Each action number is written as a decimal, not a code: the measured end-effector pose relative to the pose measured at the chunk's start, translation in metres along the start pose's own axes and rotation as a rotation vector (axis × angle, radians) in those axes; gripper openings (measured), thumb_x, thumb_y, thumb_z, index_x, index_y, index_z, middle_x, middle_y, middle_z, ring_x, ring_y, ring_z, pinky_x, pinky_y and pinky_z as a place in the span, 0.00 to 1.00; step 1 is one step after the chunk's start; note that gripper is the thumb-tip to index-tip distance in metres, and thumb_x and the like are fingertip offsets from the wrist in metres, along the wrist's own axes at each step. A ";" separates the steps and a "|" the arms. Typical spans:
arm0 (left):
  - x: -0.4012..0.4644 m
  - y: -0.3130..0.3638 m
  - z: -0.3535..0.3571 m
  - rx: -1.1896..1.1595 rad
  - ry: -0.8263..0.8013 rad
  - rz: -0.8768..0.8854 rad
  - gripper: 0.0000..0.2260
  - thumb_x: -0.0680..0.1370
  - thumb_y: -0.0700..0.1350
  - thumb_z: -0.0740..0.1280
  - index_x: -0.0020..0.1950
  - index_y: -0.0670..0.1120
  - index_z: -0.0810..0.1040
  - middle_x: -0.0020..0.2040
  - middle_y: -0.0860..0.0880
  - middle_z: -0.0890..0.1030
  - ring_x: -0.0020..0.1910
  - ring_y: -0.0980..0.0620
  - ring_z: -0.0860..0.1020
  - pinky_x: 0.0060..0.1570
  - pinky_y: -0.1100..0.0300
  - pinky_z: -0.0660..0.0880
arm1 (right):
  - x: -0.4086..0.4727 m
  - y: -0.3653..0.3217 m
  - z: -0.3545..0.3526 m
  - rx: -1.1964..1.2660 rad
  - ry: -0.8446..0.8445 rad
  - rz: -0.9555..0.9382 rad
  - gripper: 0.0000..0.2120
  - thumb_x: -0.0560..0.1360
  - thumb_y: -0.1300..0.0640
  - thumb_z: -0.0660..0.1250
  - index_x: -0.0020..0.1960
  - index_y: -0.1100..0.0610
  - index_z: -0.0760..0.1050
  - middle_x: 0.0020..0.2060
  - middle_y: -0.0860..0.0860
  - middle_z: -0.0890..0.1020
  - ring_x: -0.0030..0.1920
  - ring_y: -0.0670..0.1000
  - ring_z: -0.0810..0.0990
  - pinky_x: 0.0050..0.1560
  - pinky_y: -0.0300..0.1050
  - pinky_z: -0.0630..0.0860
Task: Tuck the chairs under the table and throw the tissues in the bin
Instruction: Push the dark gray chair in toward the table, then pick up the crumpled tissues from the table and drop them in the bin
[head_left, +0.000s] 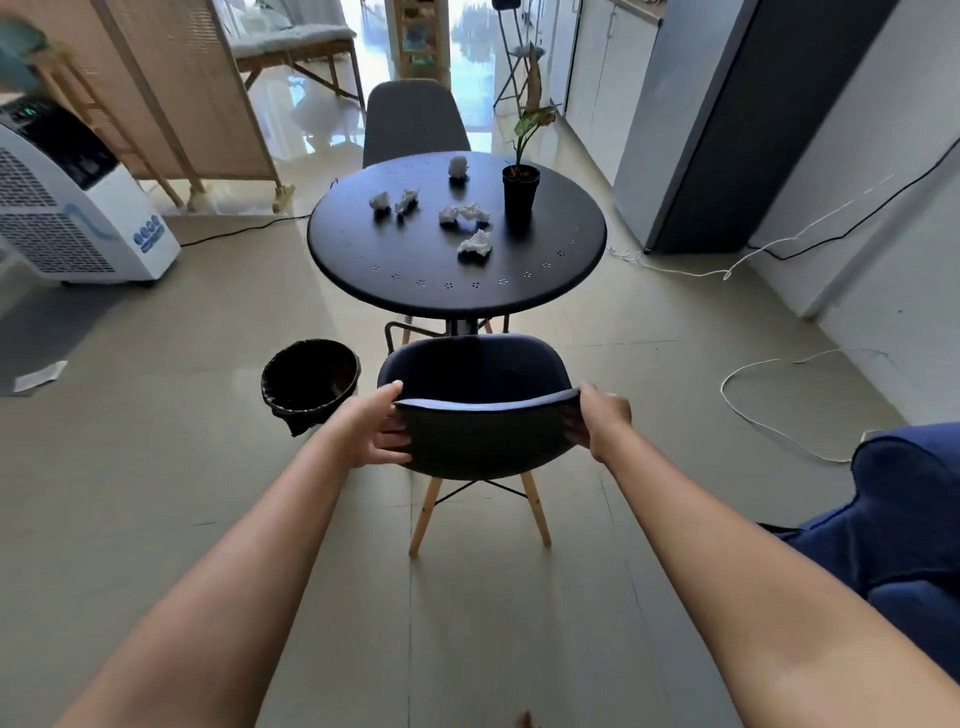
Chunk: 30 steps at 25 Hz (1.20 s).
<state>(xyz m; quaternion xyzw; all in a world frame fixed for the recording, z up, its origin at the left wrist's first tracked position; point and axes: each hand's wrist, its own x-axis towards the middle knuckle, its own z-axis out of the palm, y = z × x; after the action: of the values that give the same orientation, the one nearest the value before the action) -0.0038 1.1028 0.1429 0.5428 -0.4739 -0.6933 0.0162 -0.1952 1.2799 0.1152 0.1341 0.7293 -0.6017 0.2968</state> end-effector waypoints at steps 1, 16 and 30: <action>-0.012 -0.001 -0.006 0.028 -0.027 0.037 0.23 0.80 0.53 0.60 0.68 0.39 0.70 0.66 0.38 0.74 0.65 0.38 0.75 0.59 0.42 0.75 | -0.013 0.004 -0.003 -0.020 -0.005 -0.043 0.15 0.76 0.58 0.60 0.60 0.62 0.74 0.55 0.59 0.81 0.53 0.59 0.82 0.53 0.55 0.81; -0.197 -0.201 -0.062 0.480 0.050 0.490 0.10 0.77 0.55 0.63 0.41 0.52 0.79 0.42 0.50 0.81 0.46 0.49 0.80 0.50 0.50 0.79 | -0.243 0.171 -0.114 -0.459 -0.055 -0.680 0.08 0.76 0.59 0.62 0.50 0.54 0.79 0.41 0.51 0.84 0.43 0.52 0.83 0.46 0.44 0.78; -0.202 -0.397 -0.133 1.090 0.219 -0.079 0.21 0.77 0.53 0.59 0.59 0.38 0.77 0.60 0.39 0.80 0.60 0.40 0.78 0.59 0.52 0.74 | -0.273 0.332 -0.124 -1.529 -0.480 -0.365 0.19 0.77 0.55 0.58 0.66 0.57 0.72 0.66 0.57 0.75 0.66 0.56 0.73 0.66 0.45 0.70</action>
<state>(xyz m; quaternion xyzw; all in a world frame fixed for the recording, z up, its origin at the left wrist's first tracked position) 0.3763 1.3449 0.0289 0.5589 -0.7387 -0.2872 -0.2438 0.1702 1.5223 0.0246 -0.3584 0.8648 0.0101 0.3516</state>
